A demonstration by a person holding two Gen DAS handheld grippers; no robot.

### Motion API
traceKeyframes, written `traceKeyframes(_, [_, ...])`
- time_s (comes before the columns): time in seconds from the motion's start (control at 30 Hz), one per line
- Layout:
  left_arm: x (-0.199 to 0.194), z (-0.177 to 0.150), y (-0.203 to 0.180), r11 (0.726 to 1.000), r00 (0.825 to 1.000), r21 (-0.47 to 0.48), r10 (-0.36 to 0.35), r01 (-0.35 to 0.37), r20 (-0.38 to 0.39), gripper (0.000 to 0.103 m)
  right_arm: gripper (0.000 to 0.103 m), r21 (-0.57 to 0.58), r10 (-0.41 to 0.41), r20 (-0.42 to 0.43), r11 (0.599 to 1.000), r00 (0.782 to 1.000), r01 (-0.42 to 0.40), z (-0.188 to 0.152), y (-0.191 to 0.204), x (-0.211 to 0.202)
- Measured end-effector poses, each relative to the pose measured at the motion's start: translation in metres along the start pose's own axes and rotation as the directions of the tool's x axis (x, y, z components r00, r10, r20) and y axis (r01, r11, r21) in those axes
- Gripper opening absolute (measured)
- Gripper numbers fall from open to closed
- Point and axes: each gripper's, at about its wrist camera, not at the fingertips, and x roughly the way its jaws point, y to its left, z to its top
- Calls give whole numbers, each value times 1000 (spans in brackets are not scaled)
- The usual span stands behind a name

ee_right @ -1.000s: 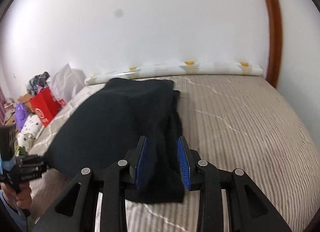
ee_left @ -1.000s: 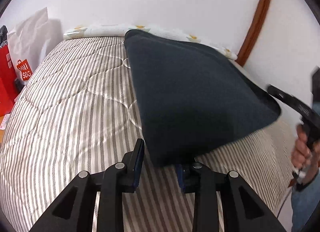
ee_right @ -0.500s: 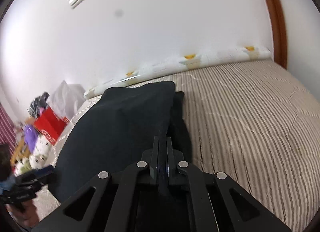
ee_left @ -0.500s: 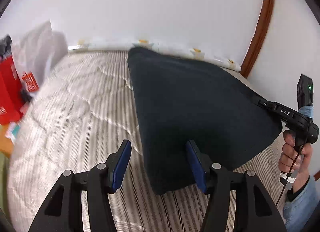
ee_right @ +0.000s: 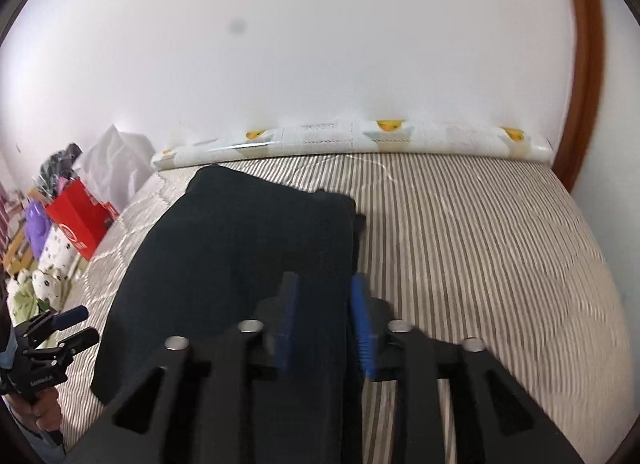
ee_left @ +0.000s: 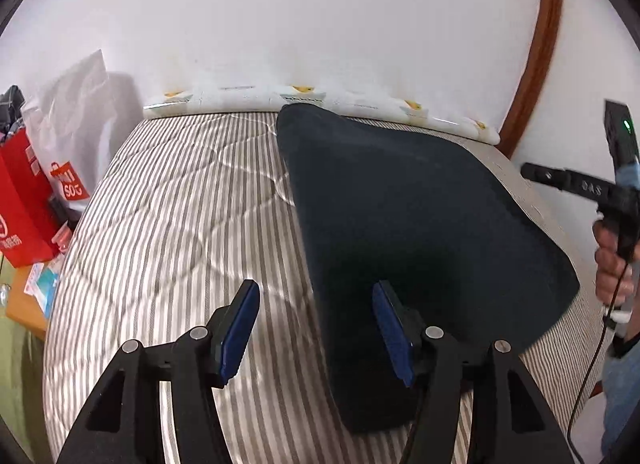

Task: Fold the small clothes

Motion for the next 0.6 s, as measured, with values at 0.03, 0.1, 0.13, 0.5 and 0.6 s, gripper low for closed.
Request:
traceKeyframes(0.03, [5, 5, 0, 1000, 1000, 13, 4, -4, -17, 60, 34, -9, -11, -12, 1000, 1000, 11, 9, 2, 8])
traceKeyframes(0.1, [13, 12, -2, 999, 999, 40, 23, -21, -28, 61, 34, -21, -40, -59, 999, 997, 39, 27, 2, 35])
traceKeyframes(0.13, [15, 16, -3, 999, 1000, 48, 24, -23, -20, 61, 34, -13, -45, -82, 999, 996, 44, 33, 0, 46])
traceKeyframes(0.5, [50, 34, 1, 998, 998, 38, -48, 50, -51, 66, 8, 156, 159, -64, 977, 985, -147, 63, -31, 114])
traceKeyframes(0.6, [49, 33, 1, 997, 996, 43, -60, 62, -59, 66, 7, 78, 134, 76, 987, 988, -140, 65, -32, 88])
